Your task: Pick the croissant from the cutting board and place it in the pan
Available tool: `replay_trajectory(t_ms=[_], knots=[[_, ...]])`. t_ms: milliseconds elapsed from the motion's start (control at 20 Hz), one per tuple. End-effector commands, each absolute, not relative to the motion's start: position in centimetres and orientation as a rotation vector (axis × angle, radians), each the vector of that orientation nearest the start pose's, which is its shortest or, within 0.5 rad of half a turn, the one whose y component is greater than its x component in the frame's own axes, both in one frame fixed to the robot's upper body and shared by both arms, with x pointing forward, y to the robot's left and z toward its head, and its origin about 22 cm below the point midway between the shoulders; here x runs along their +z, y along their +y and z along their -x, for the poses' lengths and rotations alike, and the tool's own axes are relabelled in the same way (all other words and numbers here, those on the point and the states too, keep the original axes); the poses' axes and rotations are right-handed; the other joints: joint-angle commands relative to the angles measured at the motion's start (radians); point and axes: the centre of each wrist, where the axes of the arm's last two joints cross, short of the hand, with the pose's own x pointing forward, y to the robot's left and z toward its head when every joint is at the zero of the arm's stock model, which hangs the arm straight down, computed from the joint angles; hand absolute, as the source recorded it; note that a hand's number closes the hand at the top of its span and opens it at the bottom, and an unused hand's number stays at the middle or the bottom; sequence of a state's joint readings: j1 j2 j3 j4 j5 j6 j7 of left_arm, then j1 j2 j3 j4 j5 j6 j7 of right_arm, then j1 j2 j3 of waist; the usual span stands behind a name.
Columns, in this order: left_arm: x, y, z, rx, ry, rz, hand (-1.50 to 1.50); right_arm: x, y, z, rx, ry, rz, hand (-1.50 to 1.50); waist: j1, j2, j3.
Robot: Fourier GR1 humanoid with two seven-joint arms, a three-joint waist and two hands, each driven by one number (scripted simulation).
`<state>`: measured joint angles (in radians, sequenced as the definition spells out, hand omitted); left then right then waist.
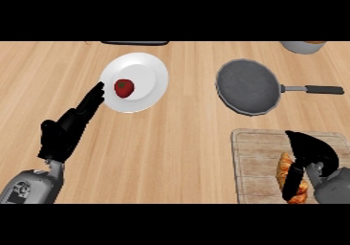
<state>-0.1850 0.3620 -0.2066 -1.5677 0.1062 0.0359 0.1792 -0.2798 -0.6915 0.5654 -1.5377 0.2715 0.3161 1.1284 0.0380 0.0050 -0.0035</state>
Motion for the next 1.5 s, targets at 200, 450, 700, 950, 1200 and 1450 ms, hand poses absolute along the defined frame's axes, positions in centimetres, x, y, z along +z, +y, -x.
replay_trajectory(t_ms=[200,450,700,950,1200,1450], knots=[[6.3,25.5,-27.8,-0.37,-1.504,-0.081,0.0,4.0,-21.9,-28.9,1.106,-0.033,0.965,-1.5,-0.01,-0.003,0.001],[4.5,24.8,-27.6,-0.339,-1.481,-0.093,0.0,3.1,-21.9,-27.1,1.144,-0.002,0.994,-1.5,-0.039,-0.007,0.001],[5.6,24.3,-27.5,-0.346,-1.503,-0.105,0.0,2.8,-20.3,-27.6,1.13,0.002,0.988,-1.5,-0.033,-0.009,0.002],[4.7,25.1,-26.9,-0.348,-1.501,-0.097,0.0,1.6,-22.8,-26.4,1.12,0.003,0.99,-1.5,-0.043,-0.008,0.002],[5.0,24.6,-26.8,-0.354,-1.503,-0.103,0.0,0.2,-22.4,-27.4,1.119,0.018,0.995,-1.5,-0.034,-0.006,0.003],[5.6,26.1,-27.2,-0.36,-1.501,-0.097,0.0,0.1,-23.4,-27.1,1.224,0.011,0.903,1.5,-0.034,-0.006,0.003]])
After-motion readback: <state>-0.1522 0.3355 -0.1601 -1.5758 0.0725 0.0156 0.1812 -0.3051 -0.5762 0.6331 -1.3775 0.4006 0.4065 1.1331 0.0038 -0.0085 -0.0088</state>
